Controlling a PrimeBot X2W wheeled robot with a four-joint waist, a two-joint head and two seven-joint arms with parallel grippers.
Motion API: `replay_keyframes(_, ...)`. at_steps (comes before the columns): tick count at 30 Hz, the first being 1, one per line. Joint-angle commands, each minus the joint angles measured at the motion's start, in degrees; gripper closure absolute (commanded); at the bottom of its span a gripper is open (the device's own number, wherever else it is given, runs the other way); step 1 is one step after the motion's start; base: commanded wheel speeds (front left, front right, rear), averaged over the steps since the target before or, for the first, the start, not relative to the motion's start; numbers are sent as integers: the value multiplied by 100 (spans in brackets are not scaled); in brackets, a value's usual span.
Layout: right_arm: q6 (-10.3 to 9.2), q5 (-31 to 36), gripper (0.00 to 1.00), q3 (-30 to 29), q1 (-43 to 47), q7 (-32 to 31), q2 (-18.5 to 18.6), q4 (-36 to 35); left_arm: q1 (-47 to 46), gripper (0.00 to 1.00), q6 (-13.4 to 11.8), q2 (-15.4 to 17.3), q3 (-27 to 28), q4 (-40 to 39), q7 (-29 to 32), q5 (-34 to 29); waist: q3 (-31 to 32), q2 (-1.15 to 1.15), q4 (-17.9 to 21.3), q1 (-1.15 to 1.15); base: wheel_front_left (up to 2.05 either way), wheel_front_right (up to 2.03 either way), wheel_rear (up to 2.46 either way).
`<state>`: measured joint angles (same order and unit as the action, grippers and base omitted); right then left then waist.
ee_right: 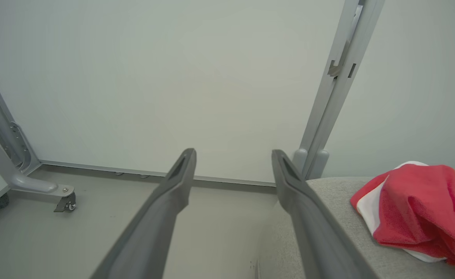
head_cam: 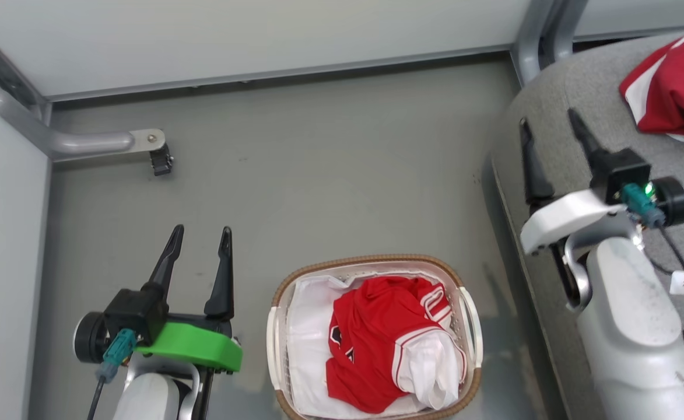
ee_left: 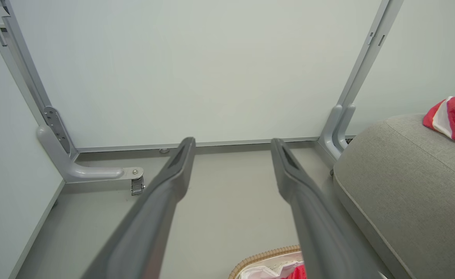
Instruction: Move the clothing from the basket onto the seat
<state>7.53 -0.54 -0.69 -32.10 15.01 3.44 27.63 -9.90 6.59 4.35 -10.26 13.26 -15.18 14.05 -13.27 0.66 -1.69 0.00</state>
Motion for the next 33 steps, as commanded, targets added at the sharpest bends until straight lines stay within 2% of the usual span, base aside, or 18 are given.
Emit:
replay_keyframes(1,-8,-68,0,59,199,25,4,-35,152,0,21,-38,64,4,5,-35,227,-66,-210,0,0,0,0)
replay_keyframes(11,-8,-709,0,611,1185,25,-43,-484,673,0,34,-131,488,-50,5,-20,524,-66,-217,0,0,0,0)
replay_keyframes(21,-7,-1064,0,325,2022,25,-49,-788,1035,0,18,-144,577,-15,5,71,874,-66,-199,0,0,0,0)
replay_keyframes(33,-7,-1126,0,572,2355,25,-45,-764,1205,0,-52,-145,561,59,4,174,1160,-66,-138,0,0,0,0)
